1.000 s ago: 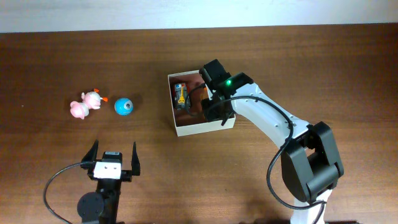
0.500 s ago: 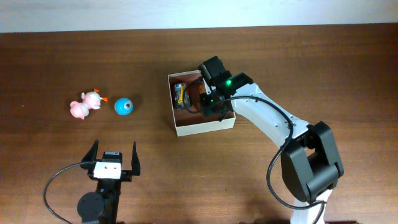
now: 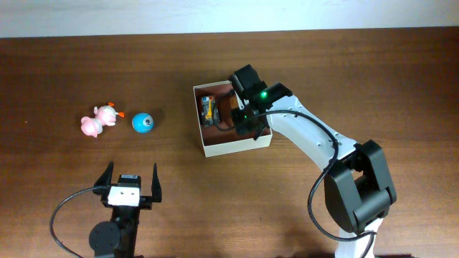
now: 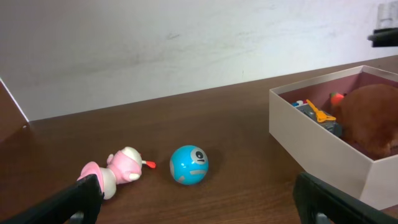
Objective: Pack container
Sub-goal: 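Lower the bear beside the truck and open the right gripper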
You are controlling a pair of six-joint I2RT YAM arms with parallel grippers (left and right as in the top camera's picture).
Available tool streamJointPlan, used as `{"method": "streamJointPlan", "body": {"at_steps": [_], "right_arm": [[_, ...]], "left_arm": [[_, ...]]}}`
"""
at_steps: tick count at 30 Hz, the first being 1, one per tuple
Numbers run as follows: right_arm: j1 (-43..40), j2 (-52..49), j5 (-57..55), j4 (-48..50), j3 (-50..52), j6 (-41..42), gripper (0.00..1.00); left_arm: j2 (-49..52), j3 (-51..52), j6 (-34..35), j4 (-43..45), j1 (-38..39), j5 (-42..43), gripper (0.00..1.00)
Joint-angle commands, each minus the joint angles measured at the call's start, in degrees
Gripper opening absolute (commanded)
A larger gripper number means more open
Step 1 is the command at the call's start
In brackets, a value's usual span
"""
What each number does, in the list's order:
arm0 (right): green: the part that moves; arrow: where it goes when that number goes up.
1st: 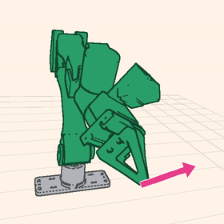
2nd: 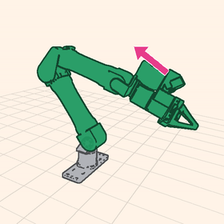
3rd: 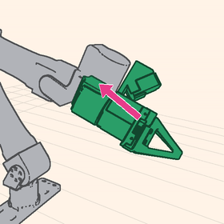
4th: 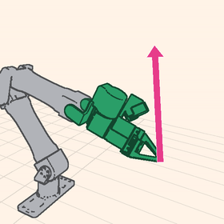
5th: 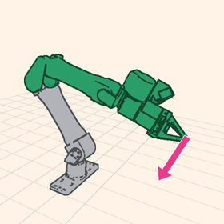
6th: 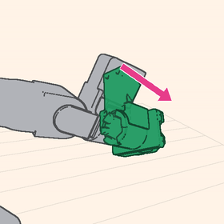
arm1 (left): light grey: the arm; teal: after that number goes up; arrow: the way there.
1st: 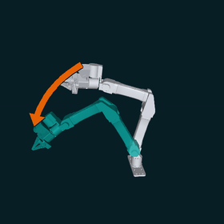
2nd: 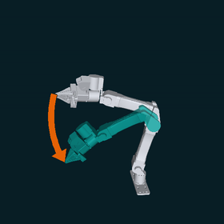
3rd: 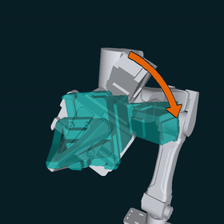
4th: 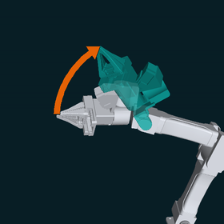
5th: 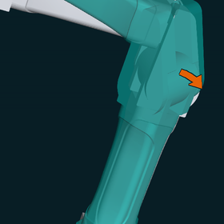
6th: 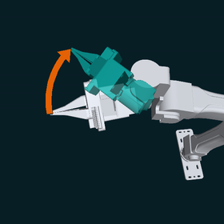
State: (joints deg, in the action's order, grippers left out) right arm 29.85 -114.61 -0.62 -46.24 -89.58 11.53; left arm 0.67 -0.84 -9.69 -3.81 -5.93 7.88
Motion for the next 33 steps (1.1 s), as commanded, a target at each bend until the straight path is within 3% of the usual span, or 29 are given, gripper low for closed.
{"method": "streamJointPlan", "body": {"at_steps": [1, 12, 33], "right_arm": [[0.2, -0.1, 0.2, -5.7, -3.6, 0.0, 0.04], [0.2, -0.1, 0.1, -17.2, -6.5, 2.5, 0.04], [0.1, -0.1, -0.4, -23.6, -6.4, 6.2, 0.04]], "left_arm": [[-0.4, 0.3, -0.7, -0.1, 0.2, -0.2, 1.00], [-0.4, 0.3, -0.7, -0.1, 0.2, -0.2, 1.00], [-0.4, 0.3, -0.7, -0.1, 0.2, -0.2, 1.00]]}}
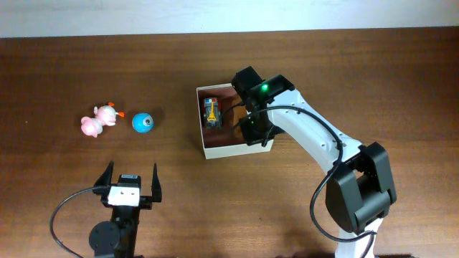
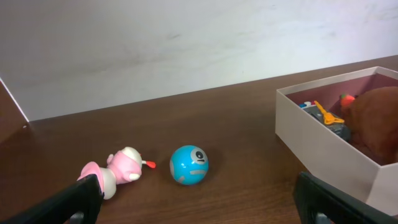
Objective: Pack container
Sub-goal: 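Lower the bear beside the truck and open the right gripper, then withdraw the right gripper and move it over the yellow round toy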
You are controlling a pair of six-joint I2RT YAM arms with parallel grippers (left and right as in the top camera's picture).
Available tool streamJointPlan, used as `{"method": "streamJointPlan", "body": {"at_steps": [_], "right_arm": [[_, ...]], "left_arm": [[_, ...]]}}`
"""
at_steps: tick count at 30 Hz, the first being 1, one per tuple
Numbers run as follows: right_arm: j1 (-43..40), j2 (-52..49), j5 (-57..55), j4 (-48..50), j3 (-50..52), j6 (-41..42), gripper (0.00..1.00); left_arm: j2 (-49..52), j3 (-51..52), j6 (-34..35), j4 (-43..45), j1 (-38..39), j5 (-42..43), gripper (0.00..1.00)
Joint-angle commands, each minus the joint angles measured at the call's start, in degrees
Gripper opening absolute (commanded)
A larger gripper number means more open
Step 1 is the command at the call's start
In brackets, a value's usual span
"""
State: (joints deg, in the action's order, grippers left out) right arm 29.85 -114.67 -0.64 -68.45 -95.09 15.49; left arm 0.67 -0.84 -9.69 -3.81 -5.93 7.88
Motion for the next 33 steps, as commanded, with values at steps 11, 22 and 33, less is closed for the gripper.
{"method": "streamJointPlan", "body": {"at_steps": [11, 22, 33], "right_arm": [[0.2, 0.0, 1.5, -1.7, -0.9, 4.5, 0.04], [0.2, 0.0, 4.5, -2.4, -0.9, 5.7, 0.04], [0.2, 0.0, 6.4, -3.4, -0.9, 6.0, 0.04]], "left_arm": [[-0.4, 0.3, -0.7, -0.1, 0.2, -0.2, 1.00], [-0.4, 0.3, -0.7, -0.1, 0.2, -0.2, 0.99], [-0.4, 0.3, -0.7, -0.1, 0.2, -0.2, 1.00]]}}
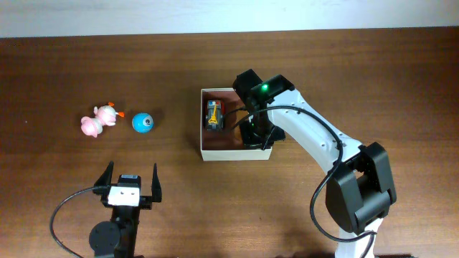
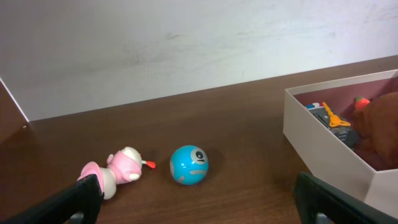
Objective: Pack container
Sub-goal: 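Withdraw the right gripper and move it over the yellow round toy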
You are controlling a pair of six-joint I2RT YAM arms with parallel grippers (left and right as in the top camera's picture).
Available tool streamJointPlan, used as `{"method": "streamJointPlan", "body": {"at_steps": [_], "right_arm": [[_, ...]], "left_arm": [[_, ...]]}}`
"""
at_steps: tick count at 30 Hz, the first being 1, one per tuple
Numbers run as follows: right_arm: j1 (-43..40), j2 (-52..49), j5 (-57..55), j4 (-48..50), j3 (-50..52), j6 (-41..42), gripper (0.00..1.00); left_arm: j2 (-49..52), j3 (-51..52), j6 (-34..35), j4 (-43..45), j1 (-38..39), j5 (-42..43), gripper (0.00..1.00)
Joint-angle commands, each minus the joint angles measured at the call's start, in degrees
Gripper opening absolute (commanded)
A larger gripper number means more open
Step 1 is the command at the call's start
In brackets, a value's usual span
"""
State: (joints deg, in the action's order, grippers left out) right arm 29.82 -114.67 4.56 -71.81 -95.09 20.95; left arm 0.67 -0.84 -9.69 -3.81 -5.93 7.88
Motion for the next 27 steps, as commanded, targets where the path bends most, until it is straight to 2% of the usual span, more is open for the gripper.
{"method": "streamJointPlan", "body": {"at_steps": [1, 5, 9, 13, 17, 18, 19, 21, 24, 27], "right_arm": [[0.2, 0.0, 1.0, 0.3, -1.0, 0.5, 0.04], [0.2, 0.2, -0.7, 0.9, -3.7, -1.2, 0.04], [0.2, 0.3, -3.9, -2.2, -11.1, -2.5, 0.05], [-0.5, 0.3, -8.7, -9.1, -20.3, -2.6, 0.22], [-3.1, 1.1, -13.0, -15.0, -24.8, -2.7, 0.39], [-4.6, 1.8, -13.7, -16.2, -25.0, -2.7, 0.45], [-7.6, 2.8, -13.9, -18.1, -25.0, -2.7, 0.56], [-10.4, 3.5, -13.8, -19.7, -25.0, -2.7, 0.65], [-14.9, 4.1, -13.1, -21.8, -25.0, -3.9, 0.76], [-18.4, 4.1, -11.7, -22.7, -24.2, -4.7, 0.80]], "left_arm": [[-0.4, 0.3, -0.7, -0.1, 0.2, -0.2, 1.00], [-0.4, 0.3, -0.7, -0.1, 0.2, -0.2, 1.00], [-0.4, 0.3, -0.7, -0.1, 0.2, -0.2, 1.00], [-0.4, 0.3, -0.7, -0.1, 0.2, -0.2, 1.00], [-0.4, 0.3, -0.7, -0.1, 0.2, -0.2, 1.00], [-0.4, 0.3, -0.7, -0.1, 0.2, -0.2, 1.00], [-0.4, 0.3, -0.7, -0.1, 0.2, -0.2, 1.00], [-0.4, 0.3, -0.7, -0.1, 0.2, -0.2, 1.00], [-0.4, 0.3, -0.7, -0.1, 0.2, -0.2, 1.00], [-0.4, 0.3, -0.7, -0.1, 0.2, -0.2, 1.00]]}}
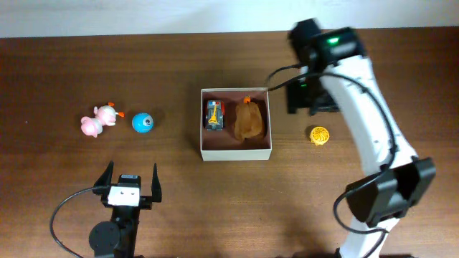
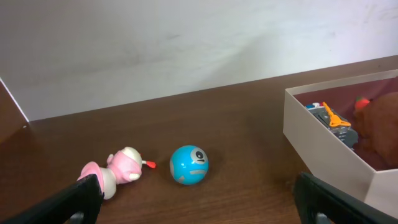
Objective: Pack container
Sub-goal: 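Withdraw the right gripper and move it over the yellow round toy, then lower the right gripper and grasp the yellow round toy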
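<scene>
The white box (image 1: 237,153) stands mid-table, holding a small toy car (image 1: 214,115) and a brown plush (image 1: 249,120). My right gripper (image 1: 300,97) hangs above the table just right of the box, and its fingers are too dark to read. A yellow ball (image 1: 319,135) lies right of the box. To the left lie a blue ball (image 1: 143,122) and a pink toy (image 1: 98,120). My left gripper (image 1: 131,183) rests open near the front edge. Its wrist view shows the blue ball (image 2: 189,164), pink toy (image 2: 115,171), box (image 2: 323,149) and car (image 2: 329,118) ahead of it.
The right arm (image 1: 366,107) runs from the front right up across the table's right side. A pale wall (image 2: 186,43) borders the far edge of the table.
My right gripper was down in the box's right half. It now sits outside, right of the box. The brown plush lies uncovered in the box, and a yellow ball shows beside it.
The box first stood skewed with my right gripper inside at the brown plush. At the two later moments it stood slightly further right and squarer, the gripper still inside. Now the gripper is out and the plush stays in the box. The left arm never moved.
</scene>
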You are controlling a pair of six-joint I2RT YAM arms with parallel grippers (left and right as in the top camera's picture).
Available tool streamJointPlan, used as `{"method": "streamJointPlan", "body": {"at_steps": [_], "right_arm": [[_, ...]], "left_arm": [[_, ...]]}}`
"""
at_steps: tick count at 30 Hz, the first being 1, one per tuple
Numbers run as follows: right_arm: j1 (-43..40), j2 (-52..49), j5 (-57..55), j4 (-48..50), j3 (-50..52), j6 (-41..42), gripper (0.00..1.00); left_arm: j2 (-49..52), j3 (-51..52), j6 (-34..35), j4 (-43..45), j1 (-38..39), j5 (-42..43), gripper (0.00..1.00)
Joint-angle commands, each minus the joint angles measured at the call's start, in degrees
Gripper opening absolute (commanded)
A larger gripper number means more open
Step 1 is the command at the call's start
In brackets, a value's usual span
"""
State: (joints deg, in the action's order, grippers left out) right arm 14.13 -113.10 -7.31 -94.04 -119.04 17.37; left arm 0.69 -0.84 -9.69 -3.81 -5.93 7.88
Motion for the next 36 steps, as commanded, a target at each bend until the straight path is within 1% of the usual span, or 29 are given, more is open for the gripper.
{"method": "streamJointPlan", "body": {"at_steps": [1, 5, 14, 16, 22, 29, 36], "right_arm": [[-3.8, 2.6, 0.5, -0.4, 0.5, -1.3, 0.81], [-6.6, 2.5, 2.6, 2.6, 5.5, -2.4, 0.81], [-11.3, 2.5, 8.7, 20.2, 28.7, -3.7, 0.80], [-12.2, 2.5, 8.9, 22.8, 31.7, -3.7, 0.80], [-13.5, 2.5, 10.4, 30.5, 37.3, -6.2, 0.80], [-13.5, 2.5, 10.3, 39.7, 42.0, -6.7, 0.81], [-13.8, 2.2, 8.5, 42.8, 43.8, -6.6, 0.81]], "left_arm": [[-0.4, 0.3, -0.7, -0.1, 0.2, -0.2, 1.00], [-0.4, 0.3, -0.7, -0.1, 0.2, -0.2, 0.99], [-0.4, 0.3, -0.7, -0.1, 0.2, -0.2, 1.00], [-0.4, 0.3, -0.7, -0.1, 0.2, -0.2, 1.00], [-0.4, 0.3, -0.7, -0.1, 0.2, -0.2, 1.00], [-0.4, 0.3, -0.7, -0.1, 0.2, -0.2, 1.00], [-0.4, 0.3, -0.7, -0.1, 0.2, -0.2, 0.99]]}}
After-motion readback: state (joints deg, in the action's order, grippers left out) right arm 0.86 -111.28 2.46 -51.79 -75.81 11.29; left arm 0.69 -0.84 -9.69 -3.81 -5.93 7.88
